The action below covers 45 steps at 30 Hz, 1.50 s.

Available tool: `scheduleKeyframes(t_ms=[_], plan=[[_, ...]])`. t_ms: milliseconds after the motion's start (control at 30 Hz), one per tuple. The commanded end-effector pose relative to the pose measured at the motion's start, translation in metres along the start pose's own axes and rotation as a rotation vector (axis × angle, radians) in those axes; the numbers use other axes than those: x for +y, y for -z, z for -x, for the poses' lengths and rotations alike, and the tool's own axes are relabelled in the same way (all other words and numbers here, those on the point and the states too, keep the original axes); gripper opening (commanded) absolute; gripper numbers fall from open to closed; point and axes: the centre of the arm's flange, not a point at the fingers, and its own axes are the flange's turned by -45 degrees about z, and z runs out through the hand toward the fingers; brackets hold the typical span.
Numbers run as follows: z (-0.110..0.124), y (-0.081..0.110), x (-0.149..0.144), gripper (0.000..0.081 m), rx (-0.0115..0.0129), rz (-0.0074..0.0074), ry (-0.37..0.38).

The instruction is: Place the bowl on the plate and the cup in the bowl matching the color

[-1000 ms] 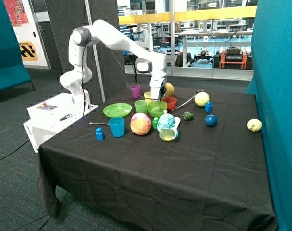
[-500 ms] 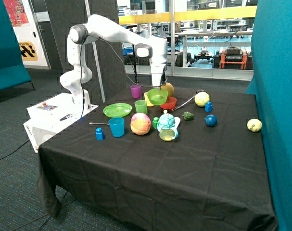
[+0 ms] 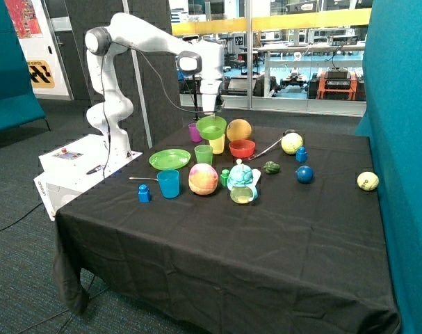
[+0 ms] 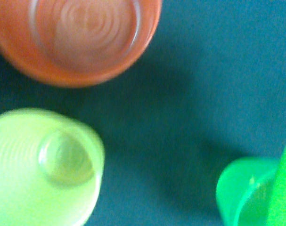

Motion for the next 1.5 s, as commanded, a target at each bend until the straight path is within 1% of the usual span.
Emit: scheduleKeyframes(t_ms=[0, 200, 300, 567, 667, 900, 1067, 1100, 1200, 1300, 1467], plan=[[0.063, 0.013, -0.025, 0.0000, 0.0104, -0.0009, 0.030], [0.092, 0.012, -0.034, 0.0000, 0.0104, -0.0008, 0.047], [0.108, 0.007, -0.037, 0.0000, 0.0104, -0.0009, 0.037], [0.152, -0.025, -0.044, 0.0000, 0.0104, -0.0009, 0.037], [0.160, -0.029, -0.044, 0.0000, 0.0104, -0.0009, 0.037], [0.177, -0.048, -0.044, 0.0000, 0.0104, -0.0009, 0.040], [0.185, -0.068, -0.042, 0.0000, 0.0104, -0.0009, 0.026], [0.187, -0.075, -0.041, 0.0000, 0.0104, -0.0010, 0.010], [0.191, -0.088, -0.039, 0.0000, 0.0104, -0.0011, -0.001], [0.195, -0.105, -0.034, 0.0000, 0.0104, -0.0013, -0.033], [0.195, -0.117, -0.029, 0.0000, 0.0104, -0.0013, -0.041]])
